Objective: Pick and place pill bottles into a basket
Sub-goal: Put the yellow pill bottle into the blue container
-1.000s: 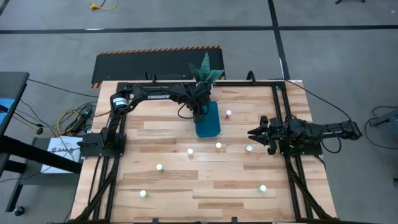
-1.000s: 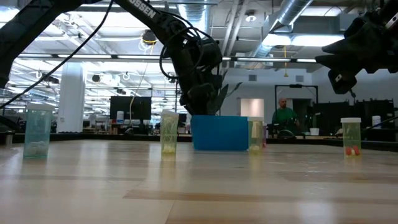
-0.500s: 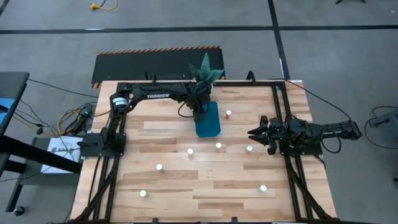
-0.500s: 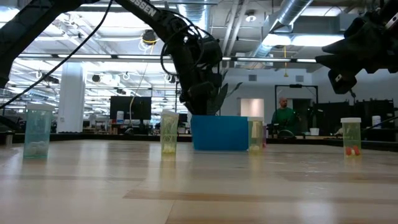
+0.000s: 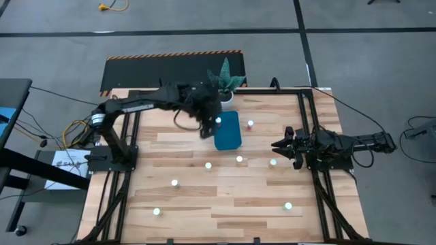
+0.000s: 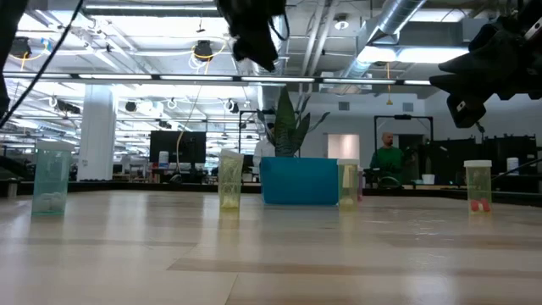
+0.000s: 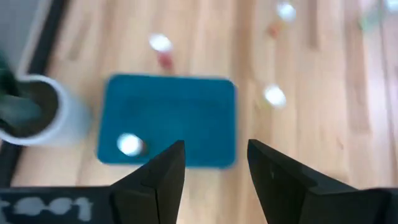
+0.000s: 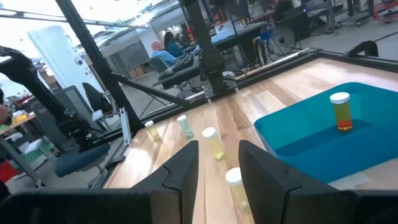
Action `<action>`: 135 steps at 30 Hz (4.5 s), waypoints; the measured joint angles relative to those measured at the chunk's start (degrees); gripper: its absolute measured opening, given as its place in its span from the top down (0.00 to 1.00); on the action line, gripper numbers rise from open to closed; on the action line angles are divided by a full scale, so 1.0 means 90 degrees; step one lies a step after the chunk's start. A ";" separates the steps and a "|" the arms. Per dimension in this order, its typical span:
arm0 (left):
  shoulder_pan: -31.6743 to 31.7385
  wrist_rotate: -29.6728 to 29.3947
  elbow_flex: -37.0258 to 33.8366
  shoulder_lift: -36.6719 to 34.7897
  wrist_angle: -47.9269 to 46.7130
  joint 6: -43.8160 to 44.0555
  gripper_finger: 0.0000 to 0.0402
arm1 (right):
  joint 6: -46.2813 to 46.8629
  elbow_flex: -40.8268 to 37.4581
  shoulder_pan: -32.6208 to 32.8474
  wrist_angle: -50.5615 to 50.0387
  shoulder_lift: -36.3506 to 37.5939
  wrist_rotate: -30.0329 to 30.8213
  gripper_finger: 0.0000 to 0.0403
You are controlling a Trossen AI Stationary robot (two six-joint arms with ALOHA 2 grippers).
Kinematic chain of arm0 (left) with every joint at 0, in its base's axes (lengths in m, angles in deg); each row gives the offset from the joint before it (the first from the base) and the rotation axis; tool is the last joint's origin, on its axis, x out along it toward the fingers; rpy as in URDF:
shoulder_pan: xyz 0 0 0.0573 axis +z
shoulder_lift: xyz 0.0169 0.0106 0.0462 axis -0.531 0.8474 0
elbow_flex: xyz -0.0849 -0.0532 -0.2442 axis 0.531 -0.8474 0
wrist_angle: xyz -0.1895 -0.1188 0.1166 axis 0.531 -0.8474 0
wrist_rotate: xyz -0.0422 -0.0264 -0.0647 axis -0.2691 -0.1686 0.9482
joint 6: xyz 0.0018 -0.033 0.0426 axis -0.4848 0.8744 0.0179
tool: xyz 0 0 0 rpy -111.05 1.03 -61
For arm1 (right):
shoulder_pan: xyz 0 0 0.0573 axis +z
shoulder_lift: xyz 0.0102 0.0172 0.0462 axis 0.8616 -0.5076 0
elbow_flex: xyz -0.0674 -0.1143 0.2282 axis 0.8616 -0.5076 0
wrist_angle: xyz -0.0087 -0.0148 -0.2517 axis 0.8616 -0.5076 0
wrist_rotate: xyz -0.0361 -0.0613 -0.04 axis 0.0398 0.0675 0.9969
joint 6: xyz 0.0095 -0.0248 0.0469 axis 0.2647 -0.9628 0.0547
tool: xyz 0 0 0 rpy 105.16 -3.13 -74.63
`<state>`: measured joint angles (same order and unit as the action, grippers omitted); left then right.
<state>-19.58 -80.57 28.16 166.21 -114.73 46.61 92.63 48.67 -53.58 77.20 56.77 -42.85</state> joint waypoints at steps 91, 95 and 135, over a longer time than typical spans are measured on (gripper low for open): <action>-0.2209 -0.1170 -0.4613 -0.0097 0.4817 0.1192 0.76 | 0.0000 0.0001 -0.0002 0.0000 0.0000 0.0002 0.73; -0.2000 -0.1173 -0.4180 -0.0104 0.4735 0.1194 0.76 | 0.0000 0.0000 -0.0001 0.0000 0.0000 0.0002 0.73; 0.0352 -0.0907 -0.2211 0.0850 0.3477 0.0198 0.75 | 0.0000 0.0002 0.0000 0.0000 0.0002 0.0002 0.73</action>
<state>-16.41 -88.73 8.27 173.86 -83.44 48.39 92.63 48.70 -53.58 77.20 56.80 -42.82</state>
